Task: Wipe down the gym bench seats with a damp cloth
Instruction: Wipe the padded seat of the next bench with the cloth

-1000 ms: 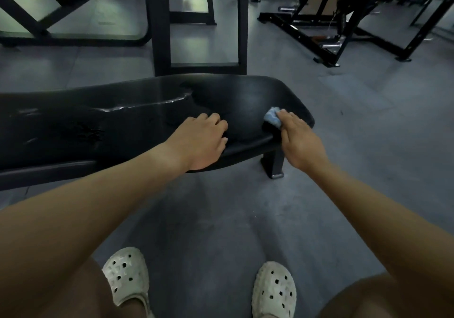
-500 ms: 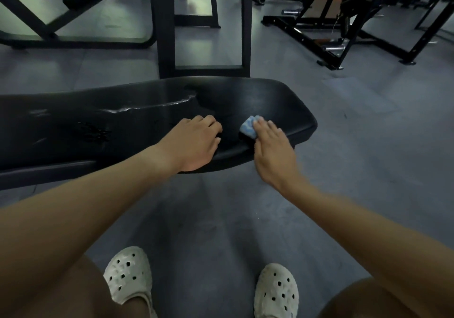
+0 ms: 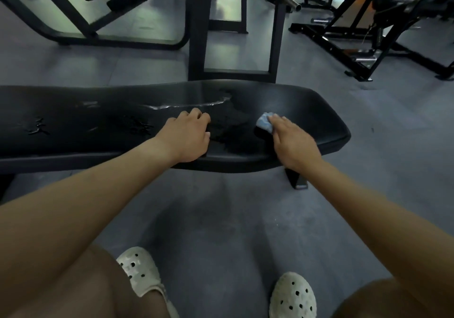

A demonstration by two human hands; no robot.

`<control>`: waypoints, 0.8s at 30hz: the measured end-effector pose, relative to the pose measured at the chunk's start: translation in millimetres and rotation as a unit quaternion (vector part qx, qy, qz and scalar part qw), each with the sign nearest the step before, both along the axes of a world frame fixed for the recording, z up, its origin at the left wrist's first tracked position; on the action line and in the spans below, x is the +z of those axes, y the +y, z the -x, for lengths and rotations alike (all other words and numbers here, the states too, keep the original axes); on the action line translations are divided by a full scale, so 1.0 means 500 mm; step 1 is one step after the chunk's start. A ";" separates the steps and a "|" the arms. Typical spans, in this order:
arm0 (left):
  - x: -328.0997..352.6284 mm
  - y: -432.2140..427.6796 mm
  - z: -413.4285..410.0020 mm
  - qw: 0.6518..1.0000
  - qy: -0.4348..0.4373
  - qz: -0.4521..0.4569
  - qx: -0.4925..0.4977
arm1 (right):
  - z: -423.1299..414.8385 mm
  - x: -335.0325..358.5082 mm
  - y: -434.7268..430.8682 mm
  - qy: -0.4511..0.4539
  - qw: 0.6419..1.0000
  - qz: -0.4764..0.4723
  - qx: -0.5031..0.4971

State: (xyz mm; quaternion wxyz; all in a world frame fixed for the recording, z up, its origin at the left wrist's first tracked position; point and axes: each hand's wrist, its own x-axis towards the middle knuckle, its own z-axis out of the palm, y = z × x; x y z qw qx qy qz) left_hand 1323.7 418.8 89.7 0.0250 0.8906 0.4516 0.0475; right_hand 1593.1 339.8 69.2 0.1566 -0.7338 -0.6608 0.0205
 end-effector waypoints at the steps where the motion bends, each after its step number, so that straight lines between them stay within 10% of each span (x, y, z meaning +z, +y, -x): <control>1: 0.000 0.004 0.010 1.000 -0.002 0.006 0.004 | 0.002 0.000 0.008 0.002 1.000 0.004 -0.027; 13: 0.000 0.046 0.059 0.998 -0.017 -0.026 -0.053 | 0.179 0.005 0.023 -0.006 0.973 0.046 0.226; 24: 0.001 0.068 0.077 0.996 -0.026 -0.021 -0.085 | 0.124 0.027 0.181 -0.023 0.998 0.059 -0.012</control>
